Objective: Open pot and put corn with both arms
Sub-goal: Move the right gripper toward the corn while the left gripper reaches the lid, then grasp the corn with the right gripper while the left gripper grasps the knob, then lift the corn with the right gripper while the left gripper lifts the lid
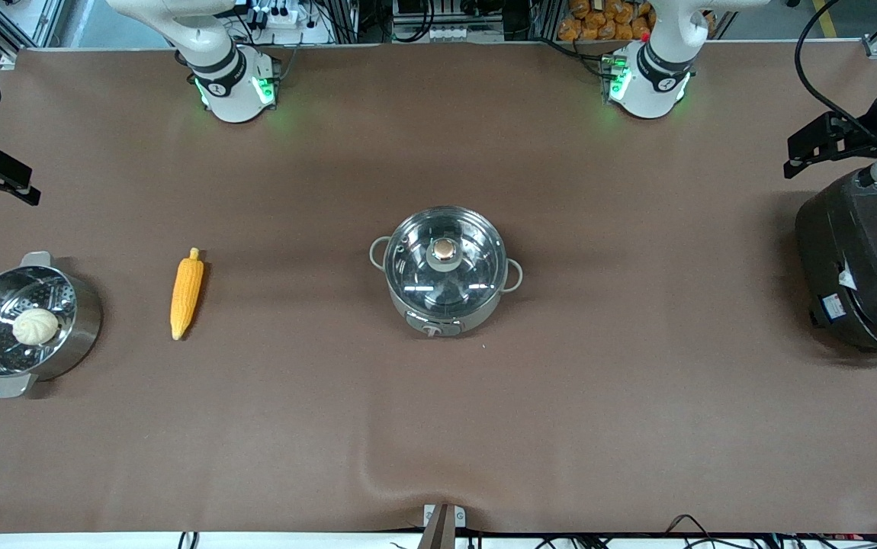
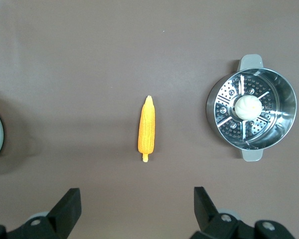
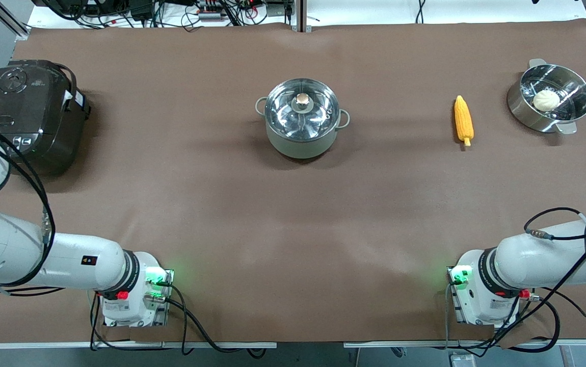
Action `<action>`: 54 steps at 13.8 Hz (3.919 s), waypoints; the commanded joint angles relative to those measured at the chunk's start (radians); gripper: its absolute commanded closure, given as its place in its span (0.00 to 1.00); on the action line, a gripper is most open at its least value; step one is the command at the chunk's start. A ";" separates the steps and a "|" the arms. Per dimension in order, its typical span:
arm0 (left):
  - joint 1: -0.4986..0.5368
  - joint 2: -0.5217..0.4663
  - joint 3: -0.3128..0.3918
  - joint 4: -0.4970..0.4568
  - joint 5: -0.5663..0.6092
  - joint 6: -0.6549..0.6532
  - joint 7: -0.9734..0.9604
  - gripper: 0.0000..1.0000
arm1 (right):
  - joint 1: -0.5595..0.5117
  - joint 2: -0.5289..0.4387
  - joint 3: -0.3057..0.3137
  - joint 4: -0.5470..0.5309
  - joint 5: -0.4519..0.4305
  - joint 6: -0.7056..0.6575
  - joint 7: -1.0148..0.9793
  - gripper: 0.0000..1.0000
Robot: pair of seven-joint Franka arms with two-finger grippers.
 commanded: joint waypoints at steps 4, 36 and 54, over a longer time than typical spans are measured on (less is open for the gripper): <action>-0.010 0.021 -0.010 0.024 0.020 -0.018 0.020 0.00 | 0.001 -0.001 0.001 0.000 -0.016 -0.008 0.014 0.00; -0.709 0.624 -0.019 0.115 0.012 0.521 -0.833 0.00 | -0.033 0.308 0.003 -0.713 0.008 0.896 -0.115 0.00; -0.726 0.638 -0.011 0.116 0.013 0.518 -0.821 1.00 | -0.019 0.358 0.009 -0.451 0.157 0.542 -0.112 0.90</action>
